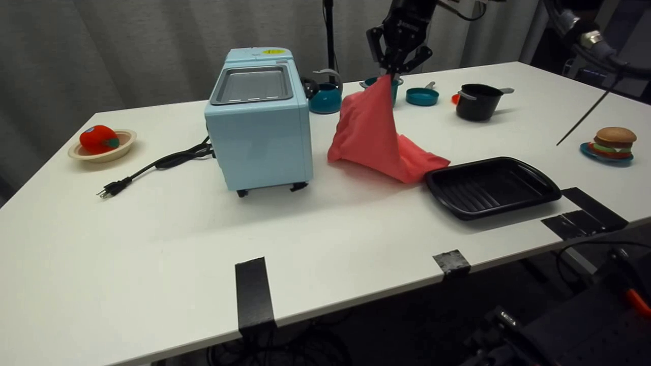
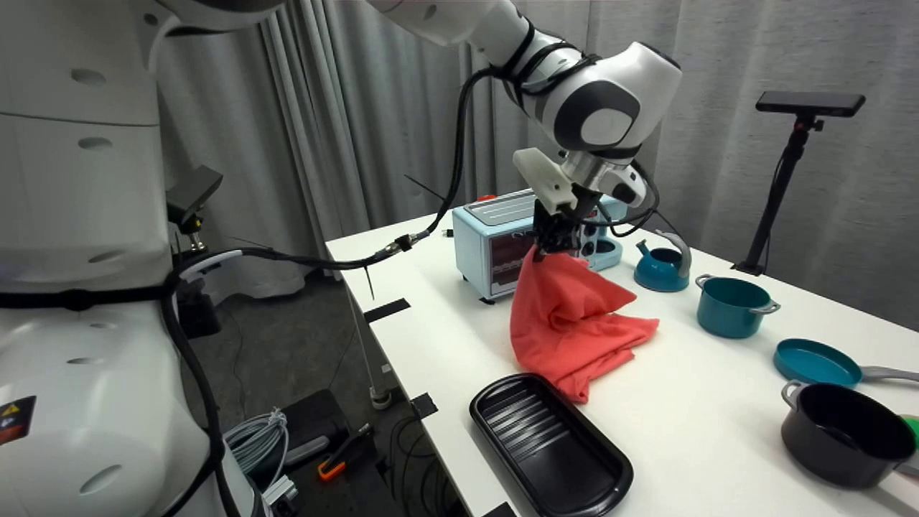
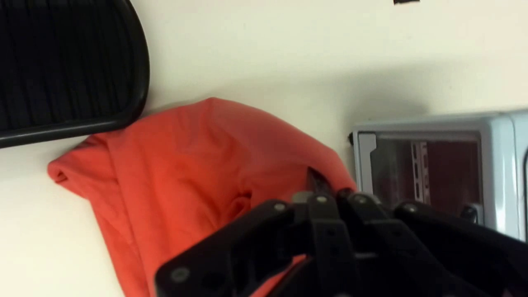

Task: Unfold the peach cloth on the table.

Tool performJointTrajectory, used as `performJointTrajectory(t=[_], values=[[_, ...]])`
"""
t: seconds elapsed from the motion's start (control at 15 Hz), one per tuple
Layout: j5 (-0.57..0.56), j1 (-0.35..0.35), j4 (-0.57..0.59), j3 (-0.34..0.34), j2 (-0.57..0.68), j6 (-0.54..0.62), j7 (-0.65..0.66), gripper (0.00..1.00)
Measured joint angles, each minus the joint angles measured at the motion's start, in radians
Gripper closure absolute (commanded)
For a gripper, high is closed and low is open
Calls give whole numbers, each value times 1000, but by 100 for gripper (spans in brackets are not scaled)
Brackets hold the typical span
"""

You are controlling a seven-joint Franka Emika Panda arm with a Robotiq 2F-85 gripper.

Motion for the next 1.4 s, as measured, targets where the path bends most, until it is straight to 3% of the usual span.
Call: performJointTrajectory(t=[0.13,0.2,0.33,0.67,0.87,1.07,1.4], values=[[-2,3,-65,16,-34,-1,-99,99],[-5,3,-85,22,-42,-3,-148,71],[-23,4,-108,30,-45,-8,-240,63],[-110,4,-115,35,-43,-23,-440,25],[-135,-1,-97,21,-38,5,-464,1],[-136,-8,-53,-6,-1,54,-424,0],[-144,-7,14,-29,139,208,-206,0]])
